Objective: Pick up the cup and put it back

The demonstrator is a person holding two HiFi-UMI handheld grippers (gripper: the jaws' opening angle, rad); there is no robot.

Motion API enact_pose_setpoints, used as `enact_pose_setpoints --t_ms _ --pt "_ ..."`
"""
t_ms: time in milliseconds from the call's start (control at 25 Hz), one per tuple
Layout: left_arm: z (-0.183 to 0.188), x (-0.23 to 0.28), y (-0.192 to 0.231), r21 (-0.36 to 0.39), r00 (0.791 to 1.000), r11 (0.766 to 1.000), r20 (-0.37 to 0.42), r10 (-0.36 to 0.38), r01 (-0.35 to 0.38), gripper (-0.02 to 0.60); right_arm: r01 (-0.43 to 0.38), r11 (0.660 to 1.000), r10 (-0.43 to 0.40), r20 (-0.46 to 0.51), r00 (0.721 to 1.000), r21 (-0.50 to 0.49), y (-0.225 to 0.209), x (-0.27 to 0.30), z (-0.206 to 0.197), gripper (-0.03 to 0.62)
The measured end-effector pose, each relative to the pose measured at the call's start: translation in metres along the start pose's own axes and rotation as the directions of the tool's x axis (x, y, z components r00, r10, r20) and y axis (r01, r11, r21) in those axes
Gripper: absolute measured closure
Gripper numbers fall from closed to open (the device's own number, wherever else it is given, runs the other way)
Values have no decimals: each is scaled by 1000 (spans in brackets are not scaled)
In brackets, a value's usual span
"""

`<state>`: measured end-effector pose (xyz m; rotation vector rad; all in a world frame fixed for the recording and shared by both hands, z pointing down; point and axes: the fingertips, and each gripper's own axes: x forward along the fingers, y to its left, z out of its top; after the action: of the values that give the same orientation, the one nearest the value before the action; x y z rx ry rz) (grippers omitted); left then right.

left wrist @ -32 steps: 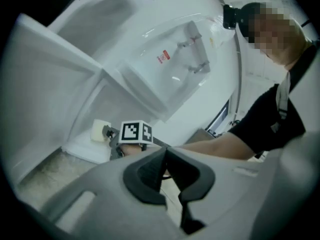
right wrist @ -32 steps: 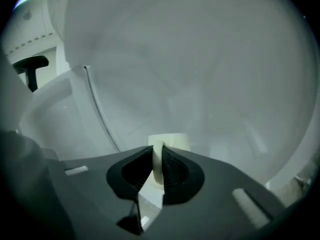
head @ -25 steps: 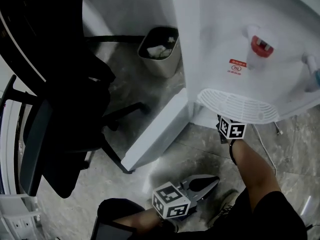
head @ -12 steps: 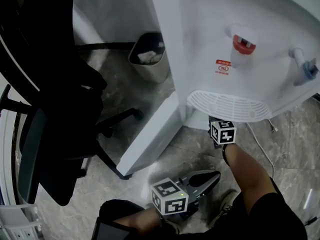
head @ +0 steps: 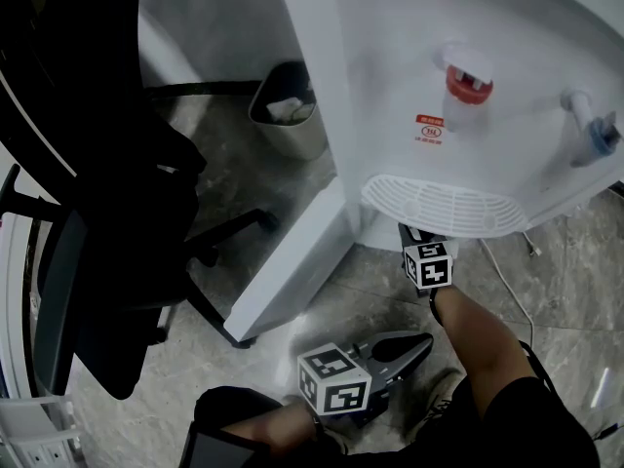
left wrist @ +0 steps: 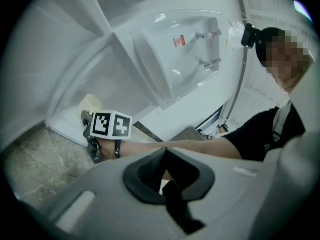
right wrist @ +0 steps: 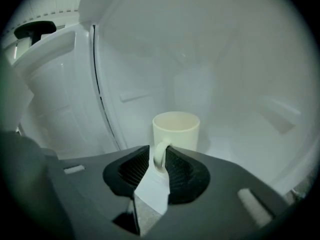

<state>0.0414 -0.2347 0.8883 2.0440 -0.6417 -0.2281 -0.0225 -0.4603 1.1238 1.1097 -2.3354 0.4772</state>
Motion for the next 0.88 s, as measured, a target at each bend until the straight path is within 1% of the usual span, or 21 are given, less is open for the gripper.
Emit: enact_pose_setpoints --t_ms 80,240,440,520,640,720,760,880 --pt "-1 0 2 -6 1000 1000 -6 5 -5 577 -2 1000 2 -20 1000 -12 -1 -1 -9 494" --pt "-1 1 7 -13 1000 1000 -7 5 -5 577 -4 1000 4 -14 1000 2 -5 2 -6 487" --pt "1 0 10 -21 1000 1000 -12 5 -6 577 56 998 -56 -5 998 2 -15 -7 -13 434" --pt "5 1 10 -18 1000 1000 -7 -1 1 577 78 997 -78 6 997 -14 -18 -10 -11 434" --pt "5 -1 12 -17 1000 1000 -6 -2 2 577 100 993 -99 19 995 -55 -19 -17 -8 444" --pt "2 -2 13 -25 1000 1000 -12 1 -1 577 80 994 -80 4 997 -76 -14 -21 -9 491" --pt "1 -3 14 -31 1000 1000 -14 2 -2 577 66 994 -67 -9 998 -86 -12 -23 -10 527" --pt "2 -7 13 -45 1000 999 1 14 -13 577 60 992 -65 -40 997 -113 -12 -34 -9 531"
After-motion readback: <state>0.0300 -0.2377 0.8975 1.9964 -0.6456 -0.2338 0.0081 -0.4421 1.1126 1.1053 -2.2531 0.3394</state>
